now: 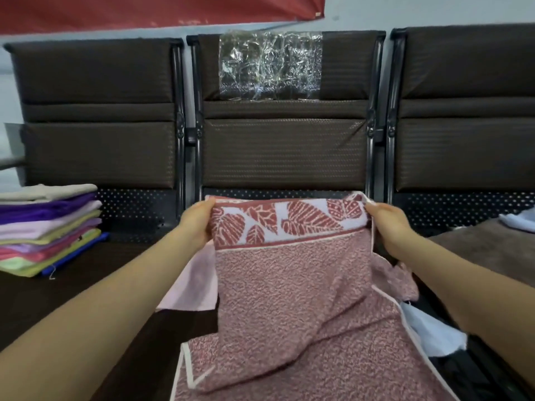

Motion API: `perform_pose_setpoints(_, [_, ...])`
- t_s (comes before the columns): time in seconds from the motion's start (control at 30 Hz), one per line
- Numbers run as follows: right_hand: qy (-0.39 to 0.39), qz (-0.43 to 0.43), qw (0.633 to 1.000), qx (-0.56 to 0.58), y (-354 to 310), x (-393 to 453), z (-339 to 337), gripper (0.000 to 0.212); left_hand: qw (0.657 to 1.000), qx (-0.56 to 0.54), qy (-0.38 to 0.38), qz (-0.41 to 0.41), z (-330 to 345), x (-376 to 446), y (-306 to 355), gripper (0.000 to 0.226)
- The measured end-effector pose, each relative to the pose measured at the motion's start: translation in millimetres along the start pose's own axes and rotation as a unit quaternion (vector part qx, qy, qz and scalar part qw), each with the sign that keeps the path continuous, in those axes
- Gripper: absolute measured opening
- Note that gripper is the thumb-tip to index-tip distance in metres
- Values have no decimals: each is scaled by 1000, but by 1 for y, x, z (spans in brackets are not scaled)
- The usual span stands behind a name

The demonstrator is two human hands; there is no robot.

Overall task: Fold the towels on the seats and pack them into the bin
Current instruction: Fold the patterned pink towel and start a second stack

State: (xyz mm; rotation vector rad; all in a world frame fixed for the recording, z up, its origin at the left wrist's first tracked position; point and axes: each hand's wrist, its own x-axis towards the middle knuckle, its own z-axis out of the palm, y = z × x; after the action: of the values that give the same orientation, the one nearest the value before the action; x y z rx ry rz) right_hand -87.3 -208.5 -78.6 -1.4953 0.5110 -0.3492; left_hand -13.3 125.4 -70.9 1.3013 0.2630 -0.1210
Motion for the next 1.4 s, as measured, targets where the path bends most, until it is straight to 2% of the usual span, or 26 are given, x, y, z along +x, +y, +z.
perform_pose_setpoints(0.1, [18,-34,999,-19,-19,35,25,18,990,72,56,104,18,34,35,22])
perform_pose_setpoints(0.17, [52,-40,997,-49,-18,61,37,27,966,180,103,153,21,58,38,27])
perform_pose_setpoints(0.2, [57,-40,993,-97,-15,69,42,28,951,236,116,163,21,68,34,28])
perform_pose_setpoints(0.27, [35,-19,969,-243,-1,79,49,23,917,359,109,135,20,86,14,22])
perform_pose_setpoints(0.33, [-4,19,930,-367,12,67,53,19,853,511,70,78,18,82,-9,22])
perform_pose_setpoints(0.37, [-20,21,909,-415,17,58,53,21,830,551,59,72,18,73,-19,24])
perform_pose_setpoints(0.4, [-25,17,895,-444,21,45,52,22,820,565,53,78,19,62,-29,26])
perform_pose_setpoints(0.43, [-29,3,889,-457,22,33,50,22,825,557,43,86,21,52,-36,26])
perform_pose_setpoints(0.53, [-42,-70,890,-449,16,-20,36,36,865,482,9,138,29,-11,-46,31])
perform_pose_setpoints(0.6, [-73,-124,899,-414,8,-60,27,29,874,447,-50,182,35,-66,-48,21])
perform_pose_setpoints(0.67, [-103,-172,903,-379,6,-90,22,18,860,438,-140,220,37,-116,-52,20])
perform_pose_setpoints(0.7, [-116,-187,899,-380,7,-107,17,21,845,448,-207,207,34,-146,-58,22])
perform_pose_setpoints(0.73, [-132,-189,890,-393,8,-120,14,22,815,480,-270,181,29,-169,-63,23])
perform_pose_setpoints(0.8, [-168,-179,877,-412,8,-140,10,21,726,566,-363,145,19,-197,-78,27])
perform_pose_setpoints(0.87, [-186,-190,861,-433,8,-154,6,19,644,637,-391,162,9,-207,-92,38])
perform_pose_setpoints(0.93, [-206,-203,833,-471,7,-165,0,19,597,671,-389,205,2,-208,-100,40])
perform_pose_setpoints(1.03, [-268,-191,810,-486,9,-186,-7,21,609,638,-403,243,-4,-215,-105,17])
perform_pose_setpoints(1.13, [-297,-203,787,-501,14,-194,-8,26,630,629,-379,252,-6,-212,-105,12])
perform_pose_setpoints(1.23, [-301,-213,772,-518,17,-206,-7,20,675,628,-293,254,-8,-192,-98,19])
perform_pose_setpoints(1.33, [-305,-206,763,-532,25,-212,-6,41,733,599,-200,253,-13,-167,-85,16])
perform_pose_setpoints(1.4, [-310,-211,738,-561,37,-205,-3,41,759,586,-136,249,-17,-152,-79,15])
